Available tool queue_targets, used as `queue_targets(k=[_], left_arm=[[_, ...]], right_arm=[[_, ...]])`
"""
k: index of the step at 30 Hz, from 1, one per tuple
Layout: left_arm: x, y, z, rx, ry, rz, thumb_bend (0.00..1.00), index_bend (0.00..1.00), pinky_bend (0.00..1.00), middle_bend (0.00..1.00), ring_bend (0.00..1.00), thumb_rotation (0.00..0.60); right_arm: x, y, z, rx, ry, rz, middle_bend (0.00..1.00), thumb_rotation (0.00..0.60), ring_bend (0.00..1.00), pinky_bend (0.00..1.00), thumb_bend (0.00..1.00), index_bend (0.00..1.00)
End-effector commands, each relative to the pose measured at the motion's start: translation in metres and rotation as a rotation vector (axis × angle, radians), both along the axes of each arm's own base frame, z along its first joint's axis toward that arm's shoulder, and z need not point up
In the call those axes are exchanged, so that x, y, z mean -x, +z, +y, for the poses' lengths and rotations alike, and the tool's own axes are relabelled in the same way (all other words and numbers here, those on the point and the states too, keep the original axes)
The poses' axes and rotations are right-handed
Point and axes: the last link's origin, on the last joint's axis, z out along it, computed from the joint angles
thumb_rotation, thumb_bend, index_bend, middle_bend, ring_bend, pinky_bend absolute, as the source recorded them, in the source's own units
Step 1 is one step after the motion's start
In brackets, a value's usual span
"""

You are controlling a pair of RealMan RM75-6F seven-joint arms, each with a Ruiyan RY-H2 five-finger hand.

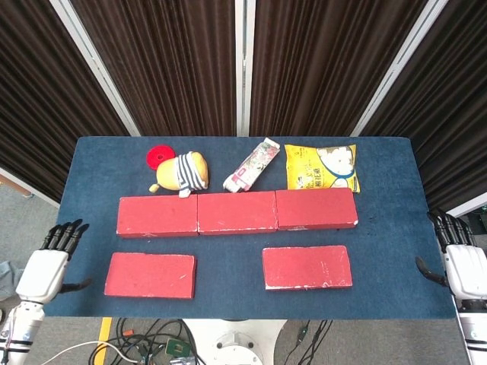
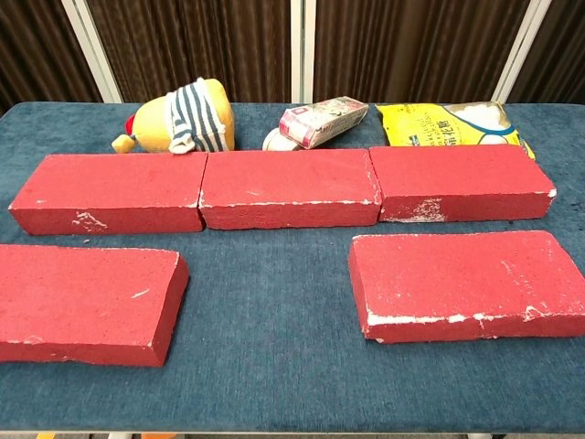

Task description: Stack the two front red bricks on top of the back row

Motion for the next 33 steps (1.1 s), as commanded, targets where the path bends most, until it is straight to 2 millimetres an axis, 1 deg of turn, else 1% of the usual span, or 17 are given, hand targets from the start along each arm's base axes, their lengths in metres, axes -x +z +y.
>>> queue_targets(k=[1,5,11,17,24,33], left_arm=[[-0.007,-0.016,-0.005,0.086,-0.007,-0.045,0.0,0.0,0.0,0.0,0.0,0.6],[-0.01,-0.039,-0.005,0.186,-0.003,-0.076,0.0,0.0,0.0,0.0,0.0,0.6],[-0.022,-0.071,0.0,0.252,-0.043,-0.102,0.0,0.0,0.0,0.0,0.0,0.6],[-0.032,-0.093,0.006,0.299,-0.075,-0.093,0.0,0.0,0.0,0.0,0.0,0.6],[-0.035,-0.109,0.008,0.372,-0.053,-0.1,0.0,0.0,0.0,0.0,0.0,0.6],[-0.033,-0.114,0.021,0.406,-0.053,-0.058,0.0,0.0,0.0,0.0,0.0,0.6]], right_arm=[[0.001,0.003,0.0,0.01,0.0,0.004,0.0,0.6,0.0,0.0,0.24,0.0],[0.003,0.006,-0.001,0.018,-0.008,-0.002,0.0,0.6,0.0,0.0,0.24,0.0],[0.004,0.002,-0.002,0.002,-0.014,0.002,0.0,0.6,0.0,0.0,0.24,0.0],[0.004,0.003,-0.002,0.006,-0.013,0.002,0.0,0.6,0.0,0.0,0.24,0.0],[0.006,0.003,-0.002,0.006,-0.018,0.0,0.0,0.6,0.0,0.0,0.24,0.0],[0.008,0.003,-0.002,0.002,-0.021,0.0,0.0,0.6,0.0,0.0,0.24,0.0]])
